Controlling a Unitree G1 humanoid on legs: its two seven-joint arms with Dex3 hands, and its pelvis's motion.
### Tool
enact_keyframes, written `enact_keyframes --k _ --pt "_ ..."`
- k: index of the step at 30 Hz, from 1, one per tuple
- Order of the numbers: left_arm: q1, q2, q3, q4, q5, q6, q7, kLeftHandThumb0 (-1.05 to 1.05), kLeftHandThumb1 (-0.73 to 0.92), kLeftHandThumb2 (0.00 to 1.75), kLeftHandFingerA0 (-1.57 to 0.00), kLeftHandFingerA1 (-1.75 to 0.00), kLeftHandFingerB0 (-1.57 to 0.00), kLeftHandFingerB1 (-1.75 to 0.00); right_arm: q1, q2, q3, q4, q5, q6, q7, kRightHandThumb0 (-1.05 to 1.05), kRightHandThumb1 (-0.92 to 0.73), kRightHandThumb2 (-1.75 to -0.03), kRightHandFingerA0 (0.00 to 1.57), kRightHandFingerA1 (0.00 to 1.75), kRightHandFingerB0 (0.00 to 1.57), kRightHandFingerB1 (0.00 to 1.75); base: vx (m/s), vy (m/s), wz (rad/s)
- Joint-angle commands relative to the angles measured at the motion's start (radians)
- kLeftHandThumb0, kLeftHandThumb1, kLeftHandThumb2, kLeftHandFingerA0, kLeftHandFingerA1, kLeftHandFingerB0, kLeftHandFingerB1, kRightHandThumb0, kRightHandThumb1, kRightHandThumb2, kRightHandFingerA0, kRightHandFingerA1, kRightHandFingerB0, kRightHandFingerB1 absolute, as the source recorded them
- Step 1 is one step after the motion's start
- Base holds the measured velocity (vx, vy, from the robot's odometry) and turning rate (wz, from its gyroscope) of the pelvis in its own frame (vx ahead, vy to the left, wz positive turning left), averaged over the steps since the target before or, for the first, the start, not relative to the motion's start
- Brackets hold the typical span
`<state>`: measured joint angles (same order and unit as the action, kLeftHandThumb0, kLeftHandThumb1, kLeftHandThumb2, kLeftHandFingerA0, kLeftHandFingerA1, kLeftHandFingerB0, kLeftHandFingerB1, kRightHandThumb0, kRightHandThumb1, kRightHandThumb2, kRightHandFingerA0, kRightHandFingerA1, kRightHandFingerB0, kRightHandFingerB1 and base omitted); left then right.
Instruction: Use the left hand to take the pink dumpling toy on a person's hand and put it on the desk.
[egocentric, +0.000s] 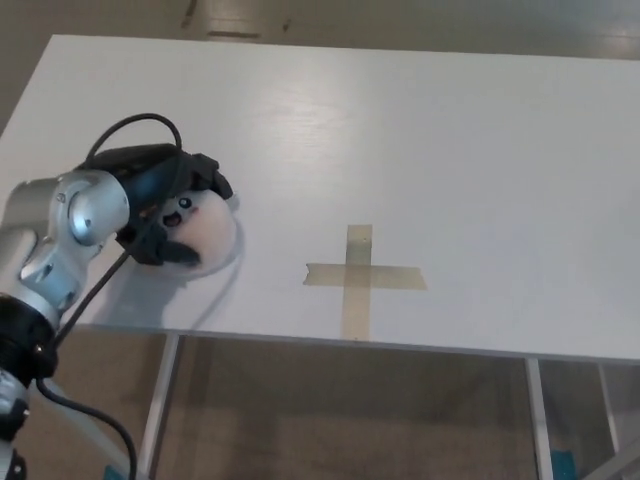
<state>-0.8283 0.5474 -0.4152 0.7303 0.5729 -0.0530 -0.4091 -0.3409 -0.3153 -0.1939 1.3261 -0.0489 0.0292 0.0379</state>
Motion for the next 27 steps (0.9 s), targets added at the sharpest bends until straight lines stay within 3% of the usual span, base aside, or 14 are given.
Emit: enact_keyframes --k 1,2,3,20,27 --pt "0.024 -0.005 -0.022 -0.014 0.029 0.093 -0.055 -0.73 0.39 0.76 0.00 0.00 0.00 -0.12 0.013 -0.004 -0.002 0.002 0.006 0.005 0.008 -0.25 -0.72 -0.61 0.57 0.42 0.53 0.41 0.00 0.000 0.00" --pt "0.024 -0.005 -0.017 -0.018 0.027 0.098 -0.048 -0.73 0.39 0.76 0.00 0.00 0.00 -0.12 0.013 -0.004 -0.002 0.002 0.006 0.005 0.009 -0.25 -0.72 -0.61 0.57 0.42 0.53 0.41 0.00 0.000 0.00" --pt "0.025 -0.003 -0.007 -0.027 0.017 0.100 -0.046 -0.80 0.47 0.57 0.00 0.00 0.00 -0.14 0.012 -0.004 -0.003 0.002 0.007 0.006 0.008 -0.25 -0.72 -0.62 0.56 0.42 0.52 0.41 0.00 0.000 0.00" --pt "0.023 0.146 0.158 -0.458 -0.051 0.156 -0.180 -0.90 0.48 0.59 0.00 0.00 0.00 -0.11 0.011 -0.006 -0.002 0.003 0.003 0.008 0.005 -0.25 -0.72 -0.62 0.58 0.42 0.51 0.41 0.00 0.000 0.00" --pt "0.027 0.224 0.263 -0.653 -0.104 0.144 -0.218 -0.95 0.45 0.67 0.00 0.00 0.00 -0.07 0.010 -0.009 0.003 0.003 -0.002 0.006 0.008 -0.25 -0.72 -0.62 0.56 0.42 0.51 0.41 0.00 0.000 0.00"
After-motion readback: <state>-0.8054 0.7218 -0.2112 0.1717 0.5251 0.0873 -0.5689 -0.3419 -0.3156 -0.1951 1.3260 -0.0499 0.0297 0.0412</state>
